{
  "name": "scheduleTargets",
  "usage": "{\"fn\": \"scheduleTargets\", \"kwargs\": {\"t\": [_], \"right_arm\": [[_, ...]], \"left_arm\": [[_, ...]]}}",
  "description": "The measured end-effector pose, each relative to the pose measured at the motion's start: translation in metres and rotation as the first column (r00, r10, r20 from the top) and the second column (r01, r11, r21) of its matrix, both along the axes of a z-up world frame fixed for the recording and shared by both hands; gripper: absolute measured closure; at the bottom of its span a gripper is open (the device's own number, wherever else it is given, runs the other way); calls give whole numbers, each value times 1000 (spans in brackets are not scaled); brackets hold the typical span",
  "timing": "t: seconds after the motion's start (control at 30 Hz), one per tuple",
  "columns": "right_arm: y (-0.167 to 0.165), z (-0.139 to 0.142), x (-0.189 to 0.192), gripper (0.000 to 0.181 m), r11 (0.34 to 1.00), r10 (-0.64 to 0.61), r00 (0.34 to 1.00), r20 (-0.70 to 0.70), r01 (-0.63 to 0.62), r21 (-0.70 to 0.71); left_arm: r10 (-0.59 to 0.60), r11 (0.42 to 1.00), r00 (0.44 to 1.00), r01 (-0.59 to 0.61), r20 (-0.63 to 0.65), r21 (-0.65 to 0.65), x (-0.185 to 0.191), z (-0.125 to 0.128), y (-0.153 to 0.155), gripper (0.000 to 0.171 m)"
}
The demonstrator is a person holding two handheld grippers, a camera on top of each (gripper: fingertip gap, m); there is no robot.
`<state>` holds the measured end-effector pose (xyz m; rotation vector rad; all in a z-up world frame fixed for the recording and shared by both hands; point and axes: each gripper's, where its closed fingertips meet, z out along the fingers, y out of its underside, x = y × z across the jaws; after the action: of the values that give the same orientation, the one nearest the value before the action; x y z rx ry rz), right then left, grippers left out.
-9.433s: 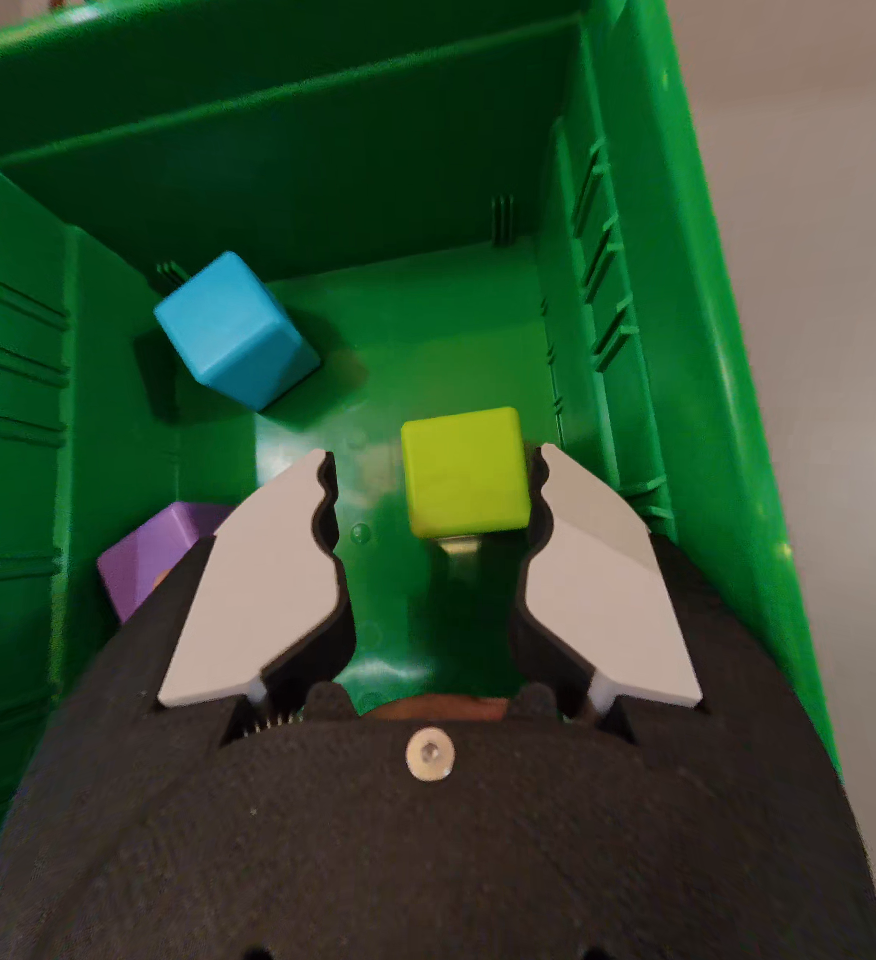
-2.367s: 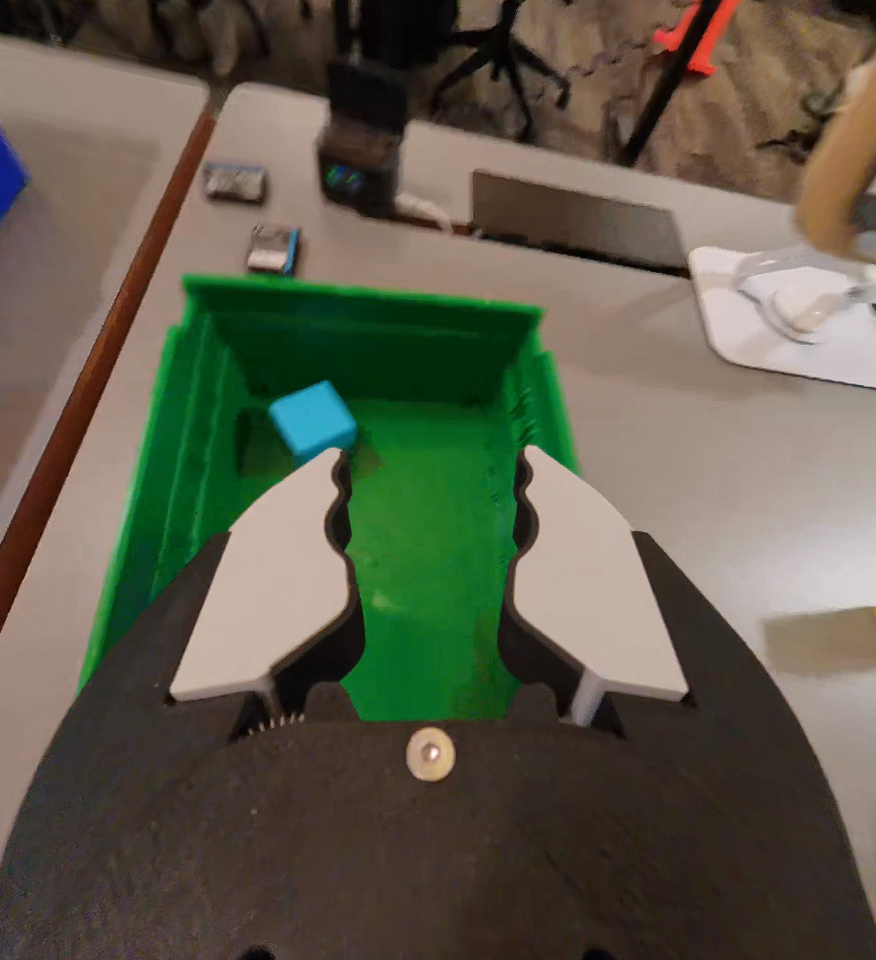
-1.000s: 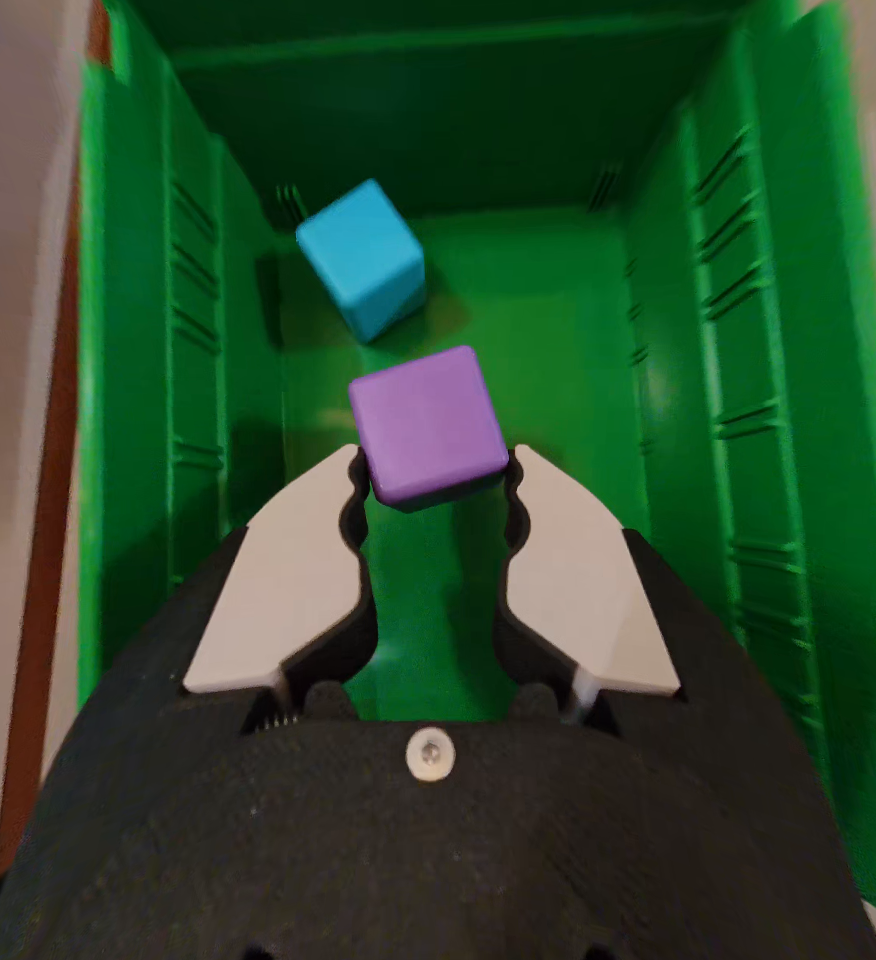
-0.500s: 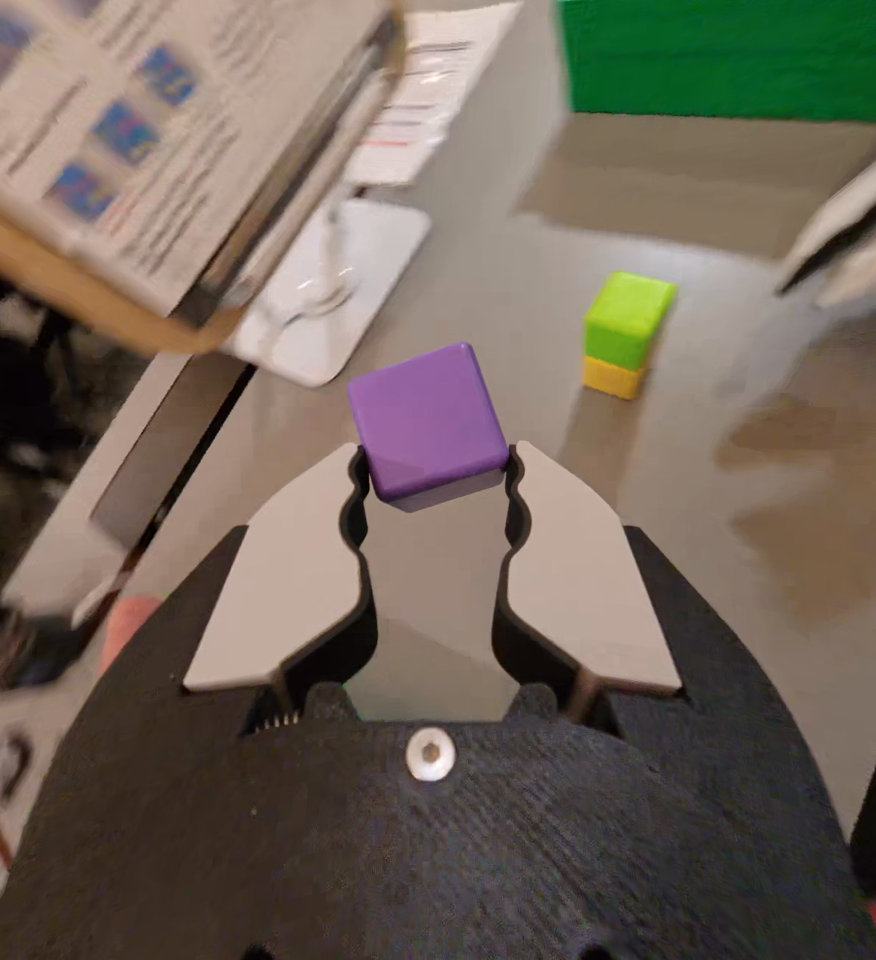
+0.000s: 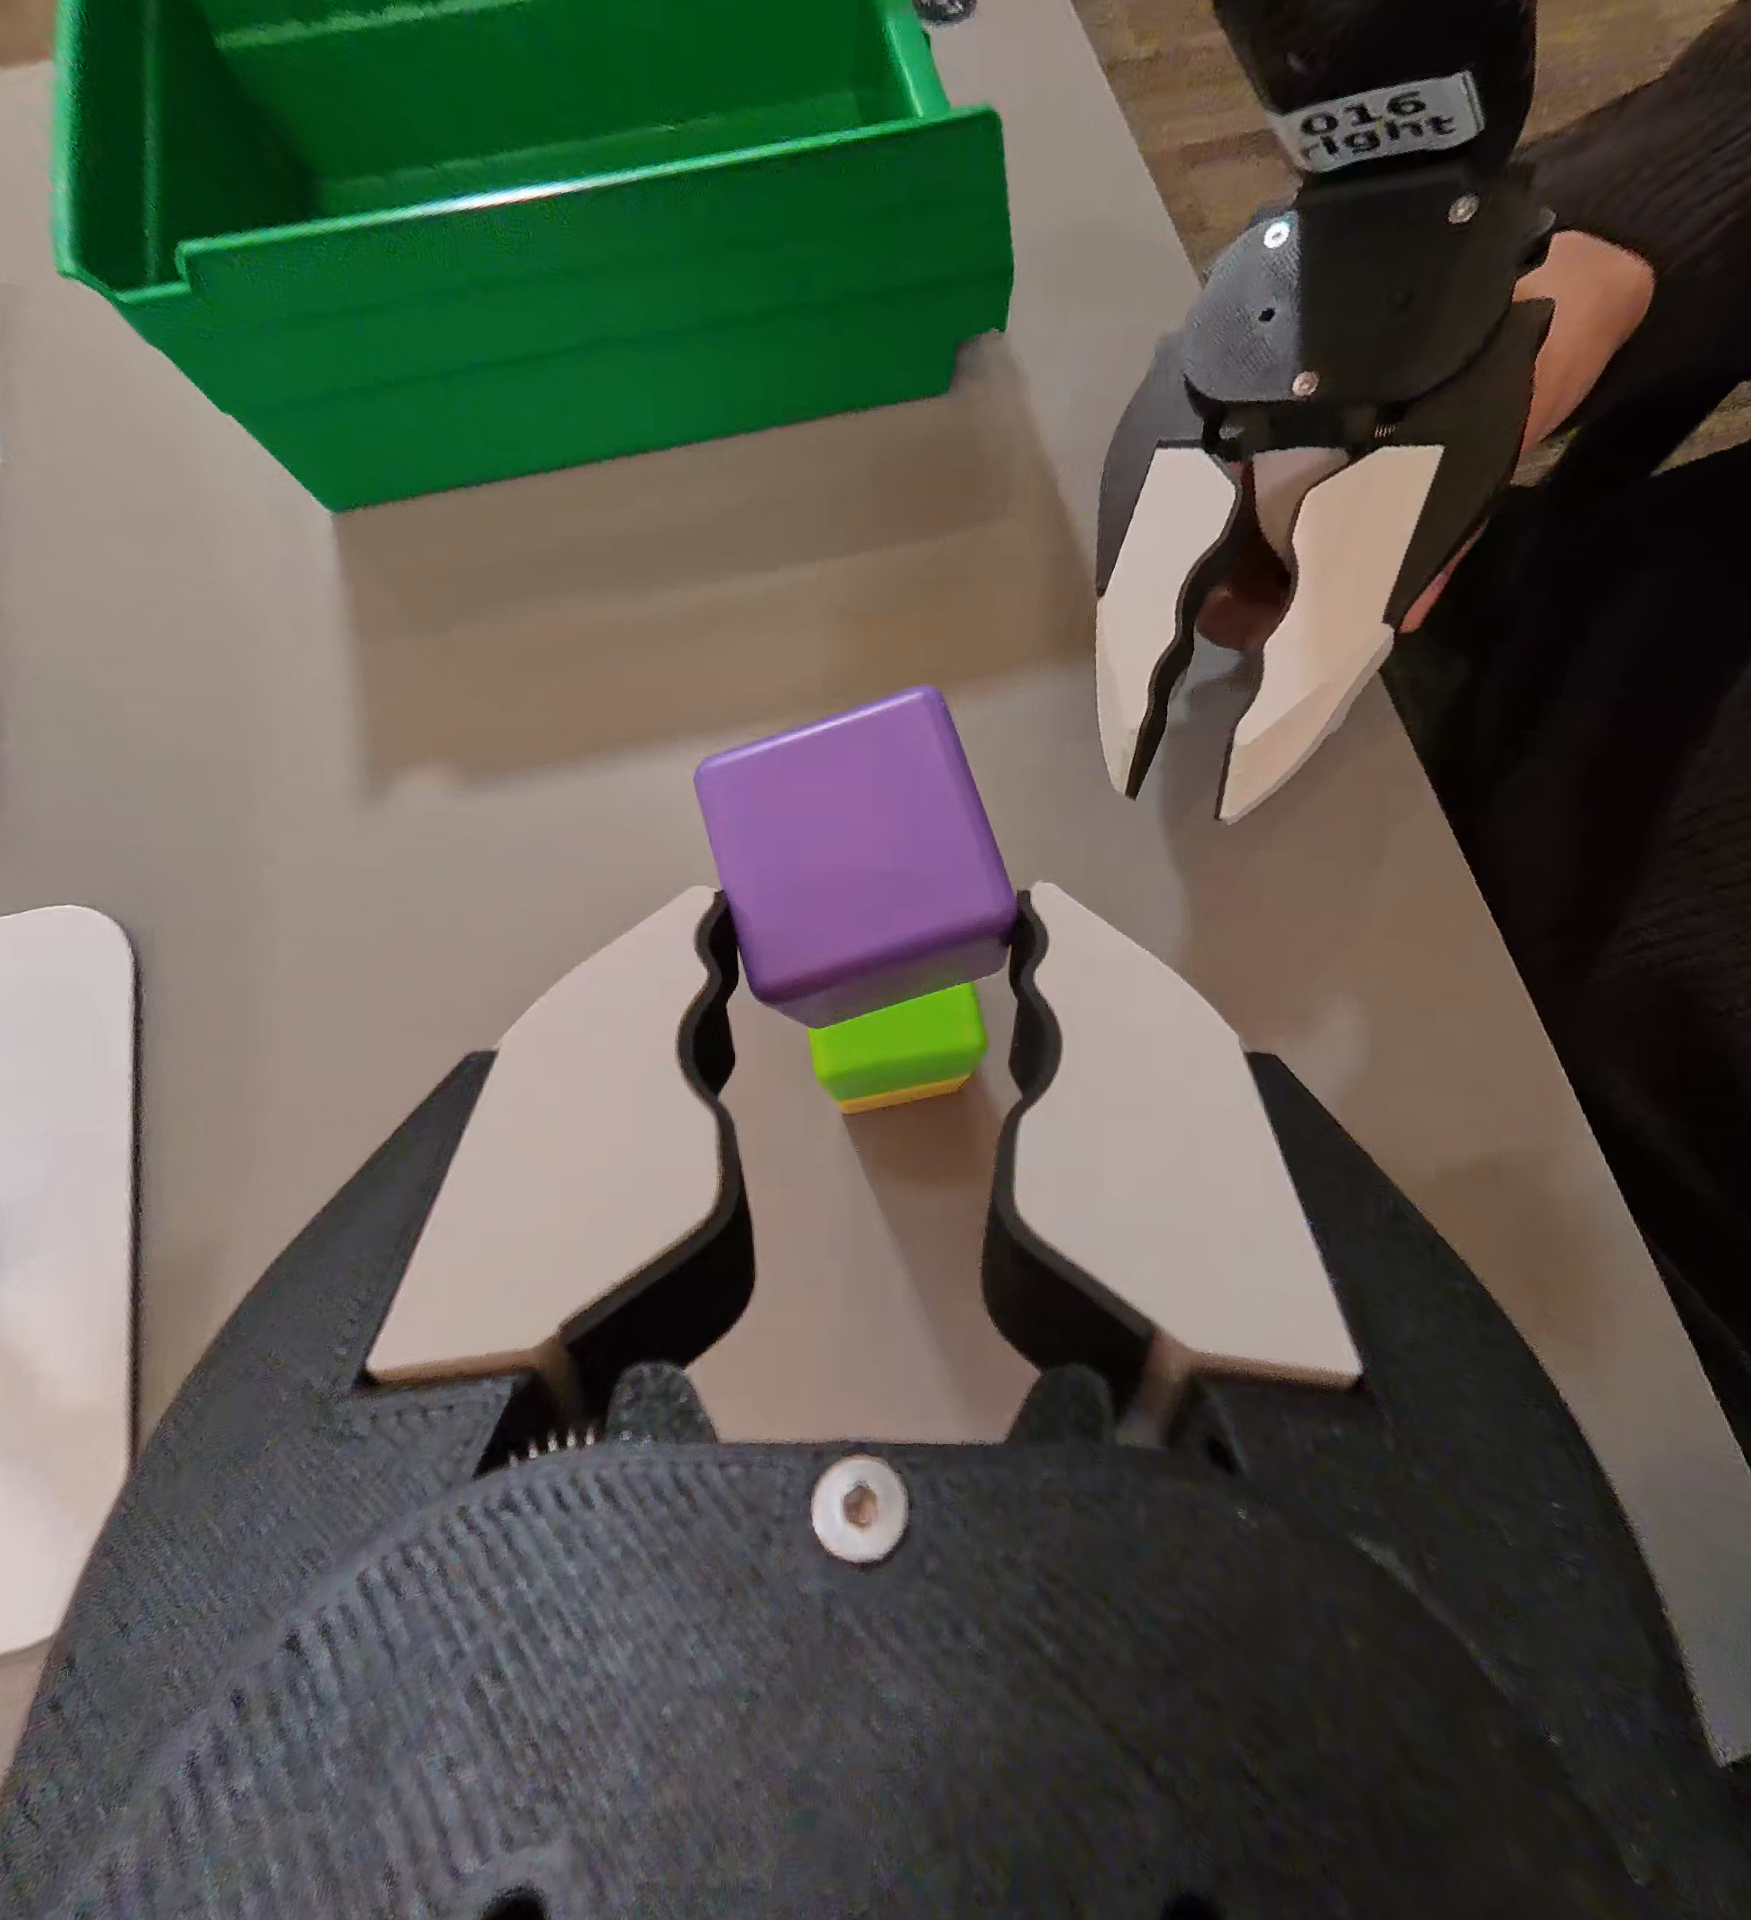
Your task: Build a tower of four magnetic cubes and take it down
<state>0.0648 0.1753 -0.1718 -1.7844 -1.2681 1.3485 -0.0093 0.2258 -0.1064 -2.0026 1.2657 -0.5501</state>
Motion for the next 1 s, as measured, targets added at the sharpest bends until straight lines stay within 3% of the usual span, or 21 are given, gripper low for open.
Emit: {"fn": "scheduleTargets", "kwargs": {"t": [0.37, 0.8, 1.0], "right_arm": [[1, -1, 8, 157, 999, -16, 1000, -6, 16, -43], [0, 0, 8, 157, 998, -12, 1000, -12, 11, -62], [1, 0, 8, 157, 998, -16, 1000, -11, 15, -68]], "left_arm": [[-20, 998, 1000, 21, 19, -60, -6, -8, -1, 120], [-92, 993, 995, 88, -47, -77, -6, -26, -4, 121], [-110, 992, 993, 112, 31, -66, -5, -26, 2, 121]]}}
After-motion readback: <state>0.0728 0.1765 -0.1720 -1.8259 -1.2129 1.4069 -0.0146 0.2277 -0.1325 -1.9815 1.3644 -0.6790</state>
